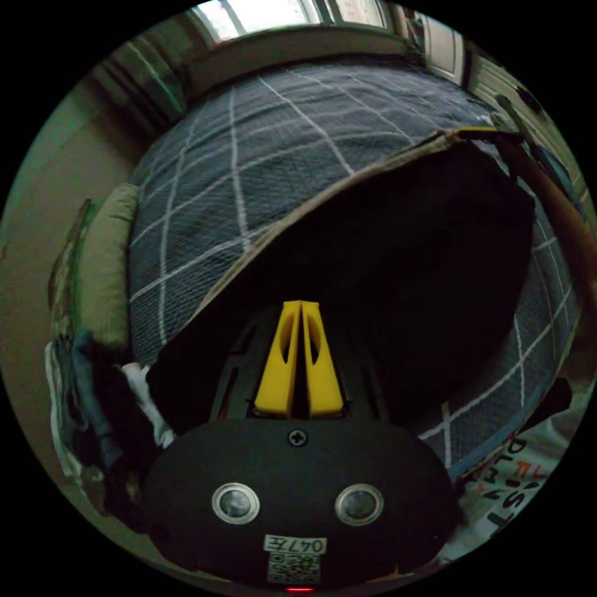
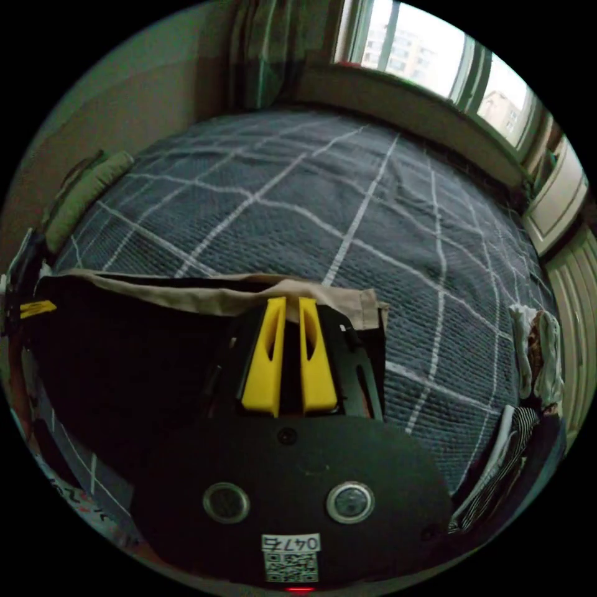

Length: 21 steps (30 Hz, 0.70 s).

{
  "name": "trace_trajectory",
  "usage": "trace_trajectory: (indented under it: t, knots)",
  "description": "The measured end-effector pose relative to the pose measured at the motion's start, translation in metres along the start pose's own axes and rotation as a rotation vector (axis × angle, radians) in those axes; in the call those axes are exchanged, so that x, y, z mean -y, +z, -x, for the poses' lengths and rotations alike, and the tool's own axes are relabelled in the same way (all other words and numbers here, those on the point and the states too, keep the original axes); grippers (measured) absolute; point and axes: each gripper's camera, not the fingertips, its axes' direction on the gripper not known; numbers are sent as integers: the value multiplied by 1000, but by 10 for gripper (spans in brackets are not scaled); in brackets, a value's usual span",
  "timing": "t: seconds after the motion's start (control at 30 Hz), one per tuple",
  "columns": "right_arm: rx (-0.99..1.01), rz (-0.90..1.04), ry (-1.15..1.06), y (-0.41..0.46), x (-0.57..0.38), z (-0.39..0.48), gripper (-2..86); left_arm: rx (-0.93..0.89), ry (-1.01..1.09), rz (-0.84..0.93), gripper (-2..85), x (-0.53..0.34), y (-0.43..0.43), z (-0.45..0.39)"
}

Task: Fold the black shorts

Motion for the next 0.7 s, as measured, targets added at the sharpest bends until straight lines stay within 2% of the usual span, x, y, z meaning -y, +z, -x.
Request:
trace_trajectory:
  t: [0.13,0.23,0.4,0.53,0.57,0.7]
  knots:
    - [23,-151,-56,-76,-50,46,55,-36,-111,-111,-8,-73,-50,32]
    - [156,-234,-215,-130,-102,131,72,-43,-257,-170,-8,-149,-74,55]
    - [355,-464,-545,-197,-176,350,60,-9,-518,-190,-8,-261,-93,94]
    - [479,-514,-703,-211,-183,489,65,-104,-599,-229,-7,-313,-99,124]
    - [480,-515,-763,-212,-179,530,73,-120,-608,-245,-7,-318,-101,128]
    - [233,-419,-963,-191,-167,650,113,-179,-716,-339,0,-344,-99,155]
